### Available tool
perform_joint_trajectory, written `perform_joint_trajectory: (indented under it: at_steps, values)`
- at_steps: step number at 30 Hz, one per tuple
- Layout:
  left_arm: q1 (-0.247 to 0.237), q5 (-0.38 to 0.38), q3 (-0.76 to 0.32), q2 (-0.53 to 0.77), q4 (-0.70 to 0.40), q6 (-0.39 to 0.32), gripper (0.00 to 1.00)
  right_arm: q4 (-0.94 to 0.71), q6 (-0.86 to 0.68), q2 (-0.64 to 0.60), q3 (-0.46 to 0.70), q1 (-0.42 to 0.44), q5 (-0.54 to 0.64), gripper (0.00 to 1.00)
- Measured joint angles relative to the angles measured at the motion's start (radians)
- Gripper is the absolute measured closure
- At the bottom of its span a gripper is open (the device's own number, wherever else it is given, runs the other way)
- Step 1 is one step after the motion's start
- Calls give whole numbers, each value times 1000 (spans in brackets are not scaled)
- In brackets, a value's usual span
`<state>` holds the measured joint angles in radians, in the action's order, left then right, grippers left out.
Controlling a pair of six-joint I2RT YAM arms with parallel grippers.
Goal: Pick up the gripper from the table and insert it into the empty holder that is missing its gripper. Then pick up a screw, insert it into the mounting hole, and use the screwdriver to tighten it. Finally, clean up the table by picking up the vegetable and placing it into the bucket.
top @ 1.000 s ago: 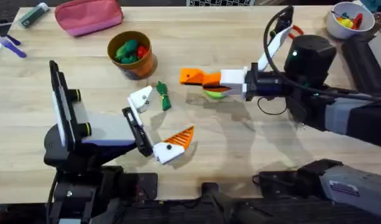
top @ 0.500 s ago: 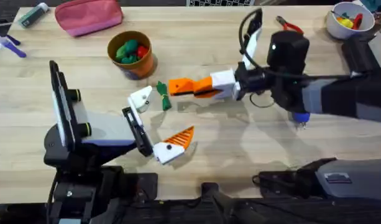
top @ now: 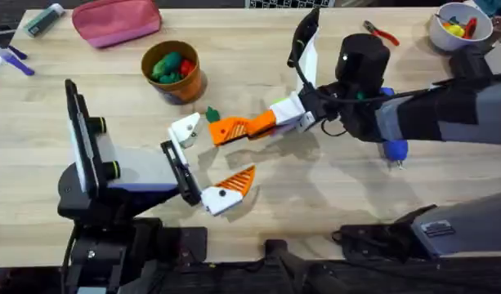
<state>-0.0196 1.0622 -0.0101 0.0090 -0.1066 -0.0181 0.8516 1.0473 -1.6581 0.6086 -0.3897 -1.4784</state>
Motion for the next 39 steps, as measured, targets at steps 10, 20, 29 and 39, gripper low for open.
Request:
perform_joint_trajectory:
  at_steps: [10, 20, 29, 39]
  values:
    - [0, 0, 0, 0, 0, 0, 15, -109, -18, 0, 39, 5, -43, 989]
    - [0, 0, 0, 0, 0, 0, 15, -128, -53, 0, 62, 14, -41, 989]
    - [0, 0, 0, 0, 0, 0, 15, -161, -52, 0, 62, 5, -45, 989]
    - [0, 0, 0, 0, 0, 0, 15, -187, -52, 0, 62, -44, -45, 989]
